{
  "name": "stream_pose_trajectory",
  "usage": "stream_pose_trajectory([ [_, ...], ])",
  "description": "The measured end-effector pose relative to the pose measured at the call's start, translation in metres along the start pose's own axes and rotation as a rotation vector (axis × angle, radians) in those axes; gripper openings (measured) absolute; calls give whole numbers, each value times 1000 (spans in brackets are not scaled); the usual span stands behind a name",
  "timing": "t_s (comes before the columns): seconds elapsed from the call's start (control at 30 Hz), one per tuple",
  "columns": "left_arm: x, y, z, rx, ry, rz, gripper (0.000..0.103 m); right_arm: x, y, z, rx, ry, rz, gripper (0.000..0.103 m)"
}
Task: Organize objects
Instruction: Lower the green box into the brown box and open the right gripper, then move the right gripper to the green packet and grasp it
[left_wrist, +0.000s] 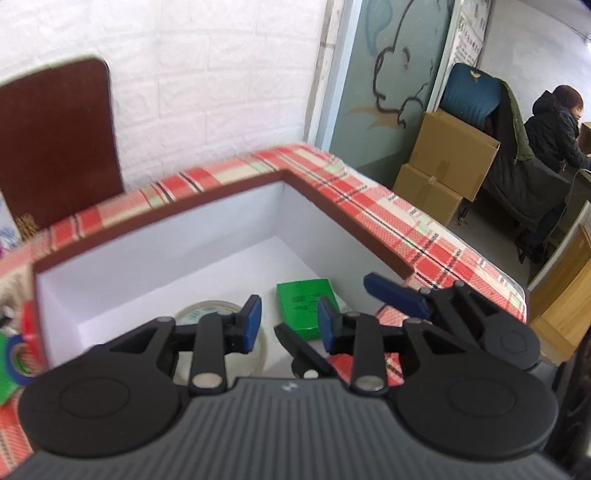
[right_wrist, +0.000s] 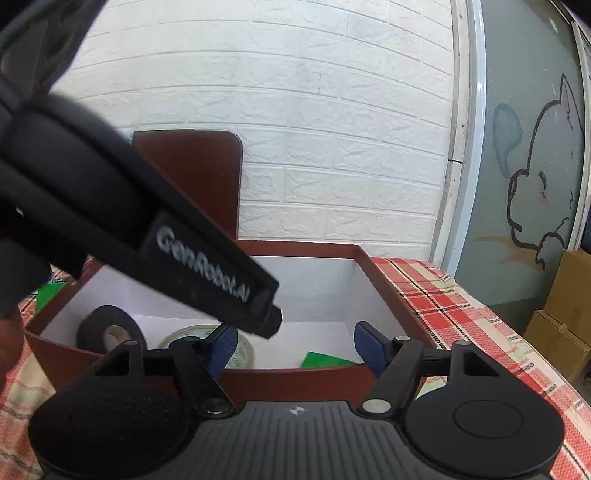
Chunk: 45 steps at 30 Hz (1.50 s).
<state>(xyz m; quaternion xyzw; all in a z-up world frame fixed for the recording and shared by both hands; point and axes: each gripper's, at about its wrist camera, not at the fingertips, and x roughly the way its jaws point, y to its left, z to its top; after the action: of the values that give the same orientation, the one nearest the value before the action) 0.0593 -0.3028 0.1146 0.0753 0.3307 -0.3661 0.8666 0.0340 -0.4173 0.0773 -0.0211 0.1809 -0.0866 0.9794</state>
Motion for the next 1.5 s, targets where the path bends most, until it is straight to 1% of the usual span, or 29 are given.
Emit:
stream_pose_trajectory([
  [0.07,-19,4,-6,9,-30,15,39,-9,10,-1,21,-13,17,69],
  [0.17,-48,19,-18,5,-71,48,42,-20,26,-3,40,-34,49,69],
  [0.27,-80,49,-36,-47,-110,91,44,-30,48,-6,45,-58,84,69],
  [0.3,-91,62,-44,-70,-122,118,44,-34,57,-5,46,-75,101,69],
  [0.37,-112,90,-65,-111,-135,197,45,-43,75,-3,40,-120,152,69],
  [0.4,-120,106,-78,-133,-134,245,45,-51,91,-1,28,-136,183,69],
  [0.5,-133,158,-118,-208,-91,396,45,-50,130,6,-36,-141,295,69],
  [0.57,-138,192,-146,-246,-53,510,45,-50,167,11,-82,-115,371,68],
  [0.6,-140,208,-160,-262,-37,555,45,-45,177,9,-99,-92,405,67],
  [0.67,-144,239,-187,-307,-2,625,45,-21,198,11,-118,-29,460,65],
  [0.7,-146,255,-199,-343,17,648,45,-10,207,5,-125,2,474,64],
  [0.73,-147,267,-211,-386,31,656,46,1,217,3,-132,30,476,62],
  [0.77,-151,276,-223,-420,11,645,53,14,224,1,-138,58,478,61],
  [0.8,-158,278,-230,-421,-45,643,58,20,229,1,-143,79,483,60],
  [0.83,-159,279,-235,-406,-65,663,65,31,236,2,-148,91,485,60],
  [0.9,-160,281,-239,-411,-112,654,68,47,249,11,-178,90,466,60],
  [0.93,-159,281,-237,-408,-116,653,69,57,256,18,-188,87,465,60],
  [1.0,-157,279,-238,-394,-118,657,69,78,265,34,-178,89,493,60],
  [1.1,-158,282,-241,-395,-131,643,69,106,288,49,-162,91,577,61],
  [1.13,-159,284,-243,-403,-139,635,69,114,297,51,-160,96,591,62],
  [1.2,-162,286,-249,-421,-155,617,70,130,315,51,-150,112,596,62],
  [1.27,-163,288,-250,-431,-163,606,72,146,331,50,-133,116,595,66],
  [1.33,-163,288,-251,-434,-168,596,73,165,342,50,-106,157,588,66],
  [1.37,-164,289,-251,-437,-172,592,73,176,349,49,-102,189,568,66],
  [1.4,-164,290,-251,-442,-176,587,73,187,354,48,-100,225,562,62],
  [1.43,-165,290,-252,-448,-180,581,74,195,356,46,-92,255,580,53],
  [1.47,-165,291,-252,-454,-185,576,74,196,357,45,-89,263,593,50],
  [1.5,-166,292,-252,-460,-189,571,74,193,357,46,-90,268,602,50],
])
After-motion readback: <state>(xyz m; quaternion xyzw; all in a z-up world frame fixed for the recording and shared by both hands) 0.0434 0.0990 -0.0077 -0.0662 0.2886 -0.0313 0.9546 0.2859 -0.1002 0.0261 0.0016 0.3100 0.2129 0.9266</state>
